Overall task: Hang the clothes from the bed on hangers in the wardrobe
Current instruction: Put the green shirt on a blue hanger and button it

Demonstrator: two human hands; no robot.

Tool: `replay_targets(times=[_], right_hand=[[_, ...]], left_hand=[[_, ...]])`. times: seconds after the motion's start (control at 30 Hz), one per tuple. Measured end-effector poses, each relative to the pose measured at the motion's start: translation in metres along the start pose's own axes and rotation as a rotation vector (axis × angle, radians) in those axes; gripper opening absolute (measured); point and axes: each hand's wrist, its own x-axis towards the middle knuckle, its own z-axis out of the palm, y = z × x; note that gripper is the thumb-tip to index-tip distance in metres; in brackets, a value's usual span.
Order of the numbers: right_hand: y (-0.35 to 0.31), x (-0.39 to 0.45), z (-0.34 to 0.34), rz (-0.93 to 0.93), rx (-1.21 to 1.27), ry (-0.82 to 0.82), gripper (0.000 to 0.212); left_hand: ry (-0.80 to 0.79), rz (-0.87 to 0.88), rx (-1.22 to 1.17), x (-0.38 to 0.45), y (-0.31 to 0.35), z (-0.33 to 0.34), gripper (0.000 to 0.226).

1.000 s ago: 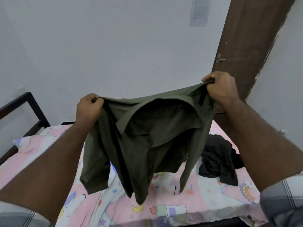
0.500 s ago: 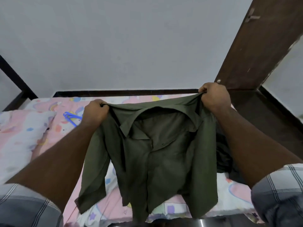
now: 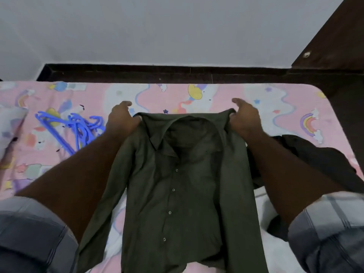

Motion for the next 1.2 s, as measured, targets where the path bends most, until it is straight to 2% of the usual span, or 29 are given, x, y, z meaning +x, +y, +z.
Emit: replay_targets(times=[0.07, 0.2, 0.27, 0.43, 0.57, 0.87, 1.03, 1.2], right_hand=[[0.008, -0.009, 0.031, 0.02, 0.032, -0.105, 0.054], [0.021, -0.044, 0.088, 0.105, 0.093, -0.29, 0.052], [0.023, -0.062, 0.11, 0.148, 0.113, -0.357, 0.047], [0.01, -0.096, 0.15, 0.151, 0.089, -0.476, 0.047], [-0.016, -0.109, 0.172, 0.136, 0.108, -0.496, 0.046], [-0.098, -0.129, 0.224, -0.058, 0.036, -0.443, 0.052], [-0.162, -0.135, 0.273, -0.046, 0.19, -0.431, 0.043], [-0.225, -0.146, 0.332, 0.022, 0.275, -0.552, 0.027]], left_hand=[[-0.056, -0.018, -0.004, -0.004, -0.013, 0.026, 0.064], [-0.171, 0.002, 0.008, -0.04, -0.036, 0.071, 0.042], [-0.219, -0.069, -0.039, -0.06, -0.049, 0.088, 0.047], [-0.271, -0.109, -0.074, -0.095, -0.07, 0.112, 0.048], [-0.242, -0.172, -0.102, -0.106, -0.092, 0.105, 0.05], [-0.194, -0.058, -0.073, -0.093, -0.139, 0.072, 0.047], [-0.124, -0.167, -0.131, -0.072, -0.202, 0.031, 0.036], [-0.135, -0.342, -0.117, -0.052, -0.267, 0.004, 0.041]])
